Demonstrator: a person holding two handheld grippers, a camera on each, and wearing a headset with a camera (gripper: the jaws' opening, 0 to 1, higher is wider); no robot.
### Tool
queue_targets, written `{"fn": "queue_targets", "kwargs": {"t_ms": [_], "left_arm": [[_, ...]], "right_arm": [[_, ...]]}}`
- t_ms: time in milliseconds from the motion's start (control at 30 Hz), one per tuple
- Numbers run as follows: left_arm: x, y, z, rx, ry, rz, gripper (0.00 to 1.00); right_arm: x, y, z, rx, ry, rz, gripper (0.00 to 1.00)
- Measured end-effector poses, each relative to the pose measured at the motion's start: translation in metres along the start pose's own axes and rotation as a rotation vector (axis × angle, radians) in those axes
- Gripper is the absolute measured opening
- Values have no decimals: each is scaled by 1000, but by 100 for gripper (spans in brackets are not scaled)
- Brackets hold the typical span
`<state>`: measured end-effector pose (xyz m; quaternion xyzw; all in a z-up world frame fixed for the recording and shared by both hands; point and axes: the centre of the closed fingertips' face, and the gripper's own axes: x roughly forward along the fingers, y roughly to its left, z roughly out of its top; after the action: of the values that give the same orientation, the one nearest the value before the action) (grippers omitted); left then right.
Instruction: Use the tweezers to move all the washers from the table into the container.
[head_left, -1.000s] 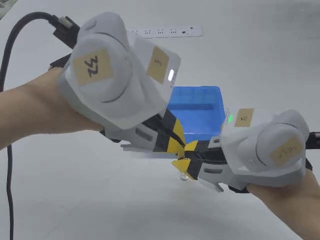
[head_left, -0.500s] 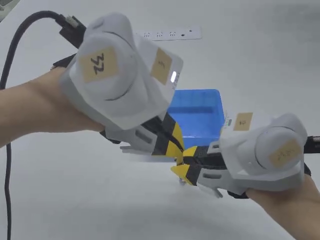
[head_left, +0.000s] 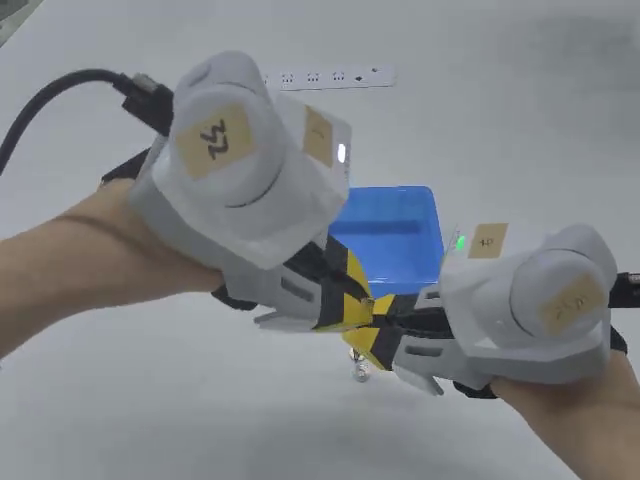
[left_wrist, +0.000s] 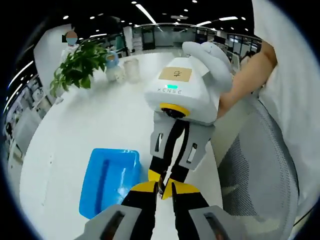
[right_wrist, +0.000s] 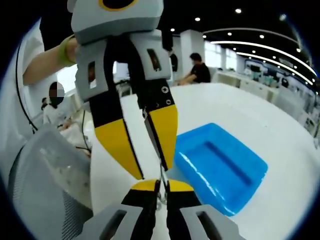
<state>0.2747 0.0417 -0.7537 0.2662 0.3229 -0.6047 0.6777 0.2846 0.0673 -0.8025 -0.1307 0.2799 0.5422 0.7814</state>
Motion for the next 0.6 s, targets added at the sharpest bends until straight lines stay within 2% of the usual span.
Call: {"fn": "queue_targets", "kwargs": {"t_ms": [33,100,133,167,200,233,267,333,367,400,467,500,533,600], "left_arm": [[-2,0,-2,-64,-43,28,13],[-9,-1,-3,-136,-110,70,16],[-15,-1,-2,-201,-177,113,17],[-19,-3,-3,-250,-222,138,21],[-27,-3,-5,-328,-289,188,26],[-32,-5,-8,-372,-325,220,30],[-40,-7,-12,-434,-387,274,36],[-51,-10,-20,-512,-453,353,42],[-59,-14,-27,-562,-500,403,45],[-61,-15,-29,-571,-508,415,47],[-66,-24,-49,-573,-484,502,55],[-67,-27,-54,-570,-475,527,59],[-67,-29,-58,-578,-469,543,64],[-68,-29,-63,-604,-487,590,72]], "right_arm": [[0,-2,0,37,-13,-6,2],[-1,-5,0,60,-25,-14,2],[-2,-7,-1,92,-34,-20,2],[-3,-8,-1,99,-37,-16,2],[-3,-9,-2,103,-39,-14,2],[-4,-9,-2,113,-43,-17,2],[-4,-10,-1,129,-48,-13,1],[-4,-11,-1,165,-60,-3,1],[-4,-12,-1,174,-62,-1,1],[-5,-13,-1,176,-62,0,1],[-5,-14,-2,198,-67,8,1],[-6,-14,-1,205,-71,14,1],[-8,-13,1,216,-79,20,1],[-12,-11,6,229,-87,23,1]]}}
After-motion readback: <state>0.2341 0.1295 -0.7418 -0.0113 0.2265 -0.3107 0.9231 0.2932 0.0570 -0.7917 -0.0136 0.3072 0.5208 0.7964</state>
